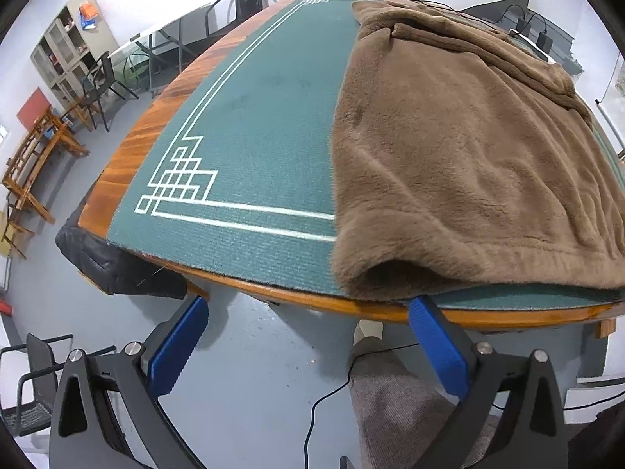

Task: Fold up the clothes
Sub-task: 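Grasp the sweatshirt hem with both grippers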

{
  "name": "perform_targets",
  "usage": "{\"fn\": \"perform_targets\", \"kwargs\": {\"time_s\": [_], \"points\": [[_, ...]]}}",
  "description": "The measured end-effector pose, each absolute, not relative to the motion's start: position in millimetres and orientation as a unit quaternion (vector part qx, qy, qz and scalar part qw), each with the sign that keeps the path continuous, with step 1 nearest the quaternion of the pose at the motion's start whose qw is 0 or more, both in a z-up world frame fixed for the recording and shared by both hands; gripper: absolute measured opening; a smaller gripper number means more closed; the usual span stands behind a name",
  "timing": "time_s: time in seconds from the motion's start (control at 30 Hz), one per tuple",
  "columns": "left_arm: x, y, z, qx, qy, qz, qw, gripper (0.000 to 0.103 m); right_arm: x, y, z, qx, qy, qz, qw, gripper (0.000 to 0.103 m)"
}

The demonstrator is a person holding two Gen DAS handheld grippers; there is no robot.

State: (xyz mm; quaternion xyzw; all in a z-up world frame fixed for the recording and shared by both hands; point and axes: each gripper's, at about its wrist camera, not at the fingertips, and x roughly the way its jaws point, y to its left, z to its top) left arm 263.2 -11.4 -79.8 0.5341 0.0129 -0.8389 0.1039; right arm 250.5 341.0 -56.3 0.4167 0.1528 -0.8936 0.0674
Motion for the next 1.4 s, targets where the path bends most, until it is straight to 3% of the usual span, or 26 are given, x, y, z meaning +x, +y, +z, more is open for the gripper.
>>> {"fn": "perform_targets", "kwargs": {"time_s": [0.23,0.3,0.37,0.4,0.43,0.47,0.5,0.6,1.13,1.4], "points": [[251,-12,-74,0.527,0.055,-0.845,0.077,0.102,230,365,-41,0.424,0.08,-0.901,0.048,0.028],[246,-9,-75,0.53,0.066,-0.844,0.059,0.096,231,366,-41,0.426,0.079,-0.9,0.045,0.028],[242,-5,-74,0.534,0.064,-0.842,0.036,0.074,235,367,-43,0.429,0.077,-0.899,0.044,0.028],[241,-3,-73,0.536,0.062,-0.841,0.025,0.071,235,368,-44,0.432,0.078,-0.898,0.044,0.028],[240,-1,-73,0.538,0.059,-0.841,0.013,0.054,234,368,-45,0.434,0.08,-0.896,0.044,0.028],[238,1,-72,0.541,0.056,-0.839,0.001,0.048,234,369,-45,0.436,0.082,-0.895,0.045,0.028],[237,3,-72,0.543,0.053,-0.838,-0.011,0.033,235,369,-46,0.439,0.083,-0.894,0.046,0.028],[236,3,-66,0.547,0.03,-0.836,-0.02,0.014,241,375,-46,0.449,0.076,-0.888,0.061,0.028],[228,-21,12,0.472,0.044,-0.879,-0.048,0.012,259,394,1,0.427,0.032,-0.898,0.104,0.028],[211,-17,86,0.404,-0.024,-0.912,-0.063,0.012,246,401,53,0.372,0.025,-0.92,0.118,0.028]]}}
